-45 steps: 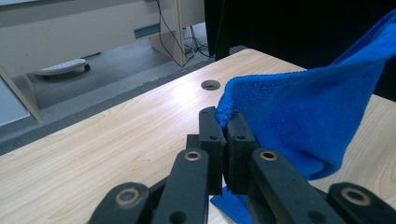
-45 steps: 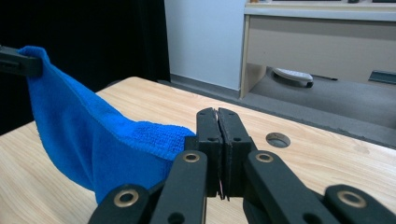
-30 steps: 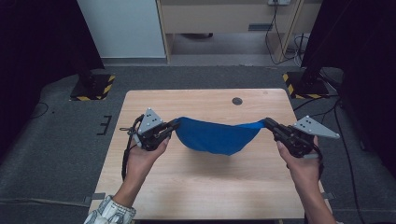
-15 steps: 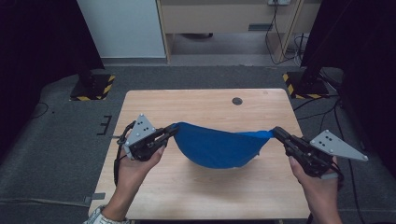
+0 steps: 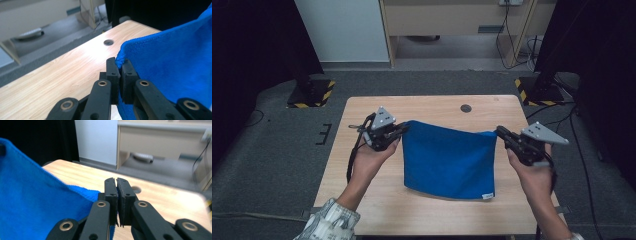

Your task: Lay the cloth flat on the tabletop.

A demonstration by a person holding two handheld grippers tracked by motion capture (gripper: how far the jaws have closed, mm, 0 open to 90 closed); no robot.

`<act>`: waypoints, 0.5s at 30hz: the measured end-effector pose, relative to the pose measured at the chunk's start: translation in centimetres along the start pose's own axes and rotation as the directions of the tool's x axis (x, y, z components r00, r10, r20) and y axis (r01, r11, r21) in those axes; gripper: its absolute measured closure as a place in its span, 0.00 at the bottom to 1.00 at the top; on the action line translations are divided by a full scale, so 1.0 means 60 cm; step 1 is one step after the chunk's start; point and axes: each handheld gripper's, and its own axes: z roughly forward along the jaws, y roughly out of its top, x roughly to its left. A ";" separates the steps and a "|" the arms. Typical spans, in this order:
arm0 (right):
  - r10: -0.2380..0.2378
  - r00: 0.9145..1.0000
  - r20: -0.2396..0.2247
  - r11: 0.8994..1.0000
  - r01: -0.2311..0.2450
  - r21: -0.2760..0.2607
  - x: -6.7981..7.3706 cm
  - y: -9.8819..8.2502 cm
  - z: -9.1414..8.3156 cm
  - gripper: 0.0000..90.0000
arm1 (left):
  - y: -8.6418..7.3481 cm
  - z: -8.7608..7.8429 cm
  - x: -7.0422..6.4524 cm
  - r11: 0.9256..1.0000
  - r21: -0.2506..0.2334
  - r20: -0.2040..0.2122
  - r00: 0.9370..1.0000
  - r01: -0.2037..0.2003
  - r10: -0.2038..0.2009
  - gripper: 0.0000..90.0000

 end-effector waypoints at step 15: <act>0.110 0.993 0.050 0.986 -0.116 0.124 -0.076 -0.058 0.170 0.98 | -0.033 0.134 0.062 0.992 0.100 -0.077 0.995 0.077 -0.069 0.96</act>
